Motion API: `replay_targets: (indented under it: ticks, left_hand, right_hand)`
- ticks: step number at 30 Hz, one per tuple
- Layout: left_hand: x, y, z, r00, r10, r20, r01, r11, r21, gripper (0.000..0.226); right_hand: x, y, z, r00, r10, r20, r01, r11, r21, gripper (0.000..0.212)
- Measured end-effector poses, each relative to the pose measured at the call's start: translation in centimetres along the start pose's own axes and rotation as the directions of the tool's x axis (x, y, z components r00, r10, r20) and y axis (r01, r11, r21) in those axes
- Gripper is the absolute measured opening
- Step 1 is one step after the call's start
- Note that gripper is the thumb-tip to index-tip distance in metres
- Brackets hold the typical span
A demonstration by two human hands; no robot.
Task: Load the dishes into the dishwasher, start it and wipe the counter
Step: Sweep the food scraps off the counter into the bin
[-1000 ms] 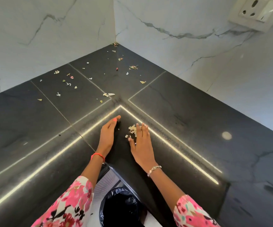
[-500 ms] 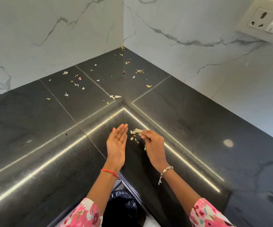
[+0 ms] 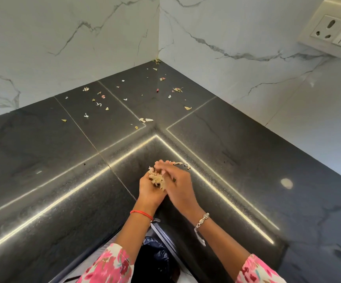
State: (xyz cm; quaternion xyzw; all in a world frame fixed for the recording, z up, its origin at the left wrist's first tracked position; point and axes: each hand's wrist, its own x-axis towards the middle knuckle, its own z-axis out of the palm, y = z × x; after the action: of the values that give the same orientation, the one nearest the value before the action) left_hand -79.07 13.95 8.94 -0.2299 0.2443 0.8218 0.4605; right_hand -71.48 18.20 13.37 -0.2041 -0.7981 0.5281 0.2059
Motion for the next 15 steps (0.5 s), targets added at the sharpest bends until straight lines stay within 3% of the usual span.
replay_targets:
  ticks: [2,4,7,10,15]
  left_hand:
    - [-0.1,0.4,-0.2,1.000,-0.004,-0.016,0.002,0.994,-0.109,0.034]
    - [-0.2,0.9,-0.6,0.998,0.000,-0.062,-0.011,0.985,-0.174,0.036]
    - [-0.7,1.2,-1.1,0.999,-0.009,-0.041,0.004,0.991,-0.130,0.034]
    - [-1.1,1.5,-1.6,1.000,-0.005,-0.025,0.002,0.989,-0.145,0.033]
    - [-1.4,1.6,-2.0,0.999,0.037,-0.036,-0.041,0.993,-0.112,0.032]
  right_hand:
    - [1.2,0.5,-1.4,0.993,0.034,-0.115,-0.030,0.999,0.040,0.030]
    - [2.6,2.2,-2.5,0.989,0.081,-0.123,-0.089,0.994,-0.061,0.032]
    - [4.5,5.8,-3.2,0.990,0.114,0.085,-0.082,0.946,-0.313,0.037]
    - [6.2,8.1,-2.3,0.941,0.123,0.317,0.079,0.829,-0.554,0.048]
    - [6.0,7.9,-0.3,0.835,0.005,0.550,0.356,0.758,-0.546,0.048]
